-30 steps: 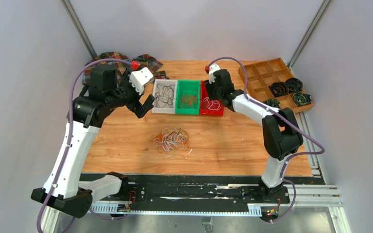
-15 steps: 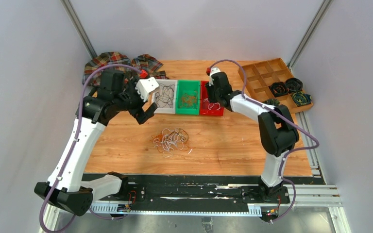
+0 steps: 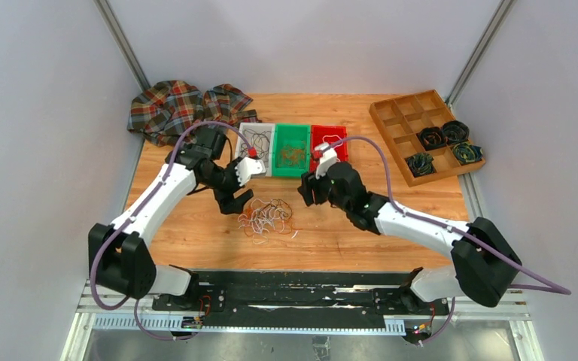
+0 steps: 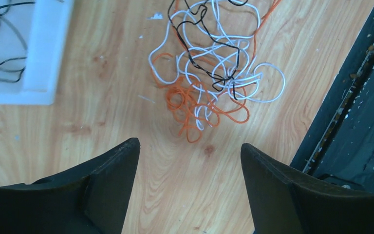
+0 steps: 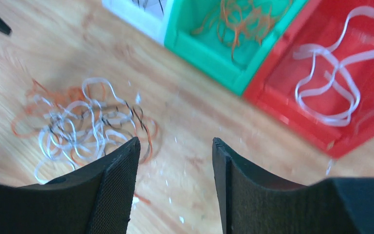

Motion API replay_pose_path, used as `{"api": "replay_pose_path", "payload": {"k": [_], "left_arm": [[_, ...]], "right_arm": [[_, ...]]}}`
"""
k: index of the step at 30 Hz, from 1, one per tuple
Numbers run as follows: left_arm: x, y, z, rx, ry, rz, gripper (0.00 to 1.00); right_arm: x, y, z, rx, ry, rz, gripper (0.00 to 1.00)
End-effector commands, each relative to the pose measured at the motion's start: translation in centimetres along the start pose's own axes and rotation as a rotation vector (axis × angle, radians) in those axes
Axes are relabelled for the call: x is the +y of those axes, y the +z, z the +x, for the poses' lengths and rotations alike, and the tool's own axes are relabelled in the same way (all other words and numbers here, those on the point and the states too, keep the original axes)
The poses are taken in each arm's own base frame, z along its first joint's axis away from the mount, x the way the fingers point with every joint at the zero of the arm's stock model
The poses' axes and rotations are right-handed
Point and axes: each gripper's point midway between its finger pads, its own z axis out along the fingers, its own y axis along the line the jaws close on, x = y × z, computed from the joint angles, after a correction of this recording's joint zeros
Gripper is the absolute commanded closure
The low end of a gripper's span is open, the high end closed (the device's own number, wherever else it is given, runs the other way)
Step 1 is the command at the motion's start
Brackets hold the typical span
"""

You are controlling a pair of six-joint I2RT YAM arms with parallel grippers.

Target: Untangle the cables

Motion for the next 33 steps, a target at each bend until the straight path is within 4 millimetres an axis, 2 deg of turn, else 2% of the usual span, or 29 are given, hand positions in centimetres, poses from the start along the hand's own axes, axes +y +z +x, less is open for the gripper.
{"api": "replay_pose_path", "payload": {"k": [1,8,11,15,17,21,25,30,33], "left_arm": [[0.2,2.6,-0.4,-0.048,0.068,0.076,0.23],[0.0,6.6,-0.1,-0.063,0.019,0.186,0.35],[-0.2,7.8,0.3,-0.04,0.018,0.211,0.45],[-0.7,8.0,0.6,-0.037,0.026,0.225,0.58],[-0.8,7.9,0.8,-0.026,0.012,0.217,0.72],[-1.1,6.3,0.9,-0.019,0.023,0.166,0.98],[-0.8,3.5,0.5,0.003,0.023,0.086,0.99],[-1.8,-0.8,-2.0,-0.056,0.041,0.047,0.99],[-2.5,-3.2,-3.6,-0.111,0.039,0.017,0.99]], "right_arm": [[1.3,-1.7,1.0,-0.043,0.089,-0.032,0.45],[1.4,-3.3,0.8,-0.063,0.131,-0.026,0.46],[1.7,-3.7,1.3,-0.052,0.126,-0.039,0.47],[2.8,-4.2,1.5,-0.066,0.121,-0.084,0.47],[3.8,-4.2,1.5,-0.072,0.109,-0.116,0.48],[5.9,-4.0,1.2,-0.081,0.065,-0.171,0.48],[7.6,-3.6,0.6,-0.101,0.028,-0.216,0.48],[10.4,-2.7,-1.3,-0.145,0.0,-0.297,0.46],[12.7,-2.6,-3.1,-0.204,-0.01,-0.375,0.43]]}}
